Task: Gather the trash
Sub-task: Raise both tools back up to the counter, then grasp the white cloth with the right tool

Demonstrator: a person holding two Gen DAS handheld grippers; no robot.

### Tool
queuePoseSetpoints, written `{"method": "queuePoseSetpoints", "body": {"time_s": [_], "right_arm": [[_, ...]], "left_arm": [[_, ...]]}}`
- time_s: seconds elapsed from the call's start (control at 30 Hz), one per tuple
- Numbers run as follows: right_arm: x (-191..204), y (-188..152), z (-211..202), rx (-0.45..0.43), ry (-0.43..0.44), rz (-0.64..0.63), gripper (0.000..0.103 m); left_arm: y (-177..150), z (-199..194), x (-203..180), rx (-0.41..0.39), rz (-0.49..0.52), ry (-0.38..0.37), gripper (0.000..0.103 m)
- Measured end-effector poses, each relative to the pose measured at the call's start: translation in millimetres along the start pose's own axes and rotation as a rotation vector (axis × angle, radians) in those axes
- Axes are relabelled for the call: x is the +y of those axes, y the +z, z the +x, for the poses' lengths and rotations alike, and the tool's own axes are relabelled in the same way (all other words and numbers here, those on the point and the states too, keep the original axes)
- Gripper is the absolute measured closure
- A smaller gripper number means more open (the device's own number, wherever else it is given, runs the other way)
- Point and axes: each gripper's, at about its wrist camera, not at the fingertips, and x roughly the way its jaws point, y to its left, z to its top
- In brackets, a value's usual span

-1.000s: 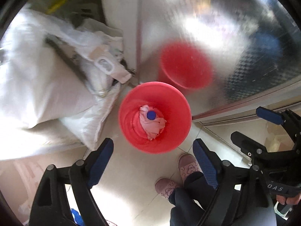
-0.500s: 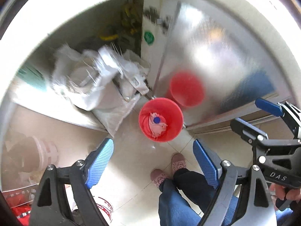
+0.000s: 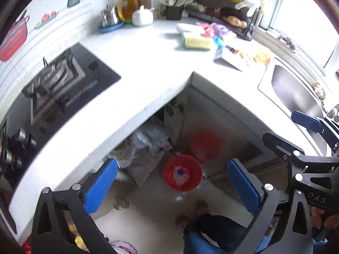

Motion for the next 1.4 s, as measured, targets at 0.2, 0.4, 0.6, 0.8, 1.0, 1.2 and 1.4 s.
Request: {"method": "queuePoseSetpoints", "body": {"time_s": [0.2, 0.4, 0.6, 0.8, 1.0, 1.2, 1.4], "right_arm": [[-13.0, 28.2, -30.9, -0.047, -0.061, 0.028, 0.024], [-25.0, 49.8, -44.9, -0.077, -0.108, 0.041, 0.024], [-38.1, 69.8, -37.9, -0.097, -0.107, 0.071, 0.024], [-52.2, 92.4, -19.1, -0.104, -0.089, 0.052, 0.024], [-69.9, 129.7, 12.3, -0.103, -0.043, 0.027, 0.024], [-85.4, 166.6, 37.8, -0.099, -0.010, -0.008, 0.024], [-92.2, 203.1, 59.7, -0.086, 0.021, -0.043, 0.024]], "left_arm": [[37.9, -23.9, -11.3, -0.050, 0.051, -0.043, 0.000], [71.5, -27.2, -23.4, -0.066, 0.087, -0.055, 0.000], [98.4, -17.4, -28.9, -0.072, 0.110, -0.046, 0.000], [128.0, 6.4, -28.8, -0.054, 0.088, -0.029, 0.000], [168.8, 34.4, -27.0, -0.040, 0.052, 0.005, 0.000], [212.2, 55.3, -22.1, -0.039, -0.003, 0.047, 0.000], [250.0, 76.5, -8.7, -0.023, -0.035, 0.059, 0.000]]}}
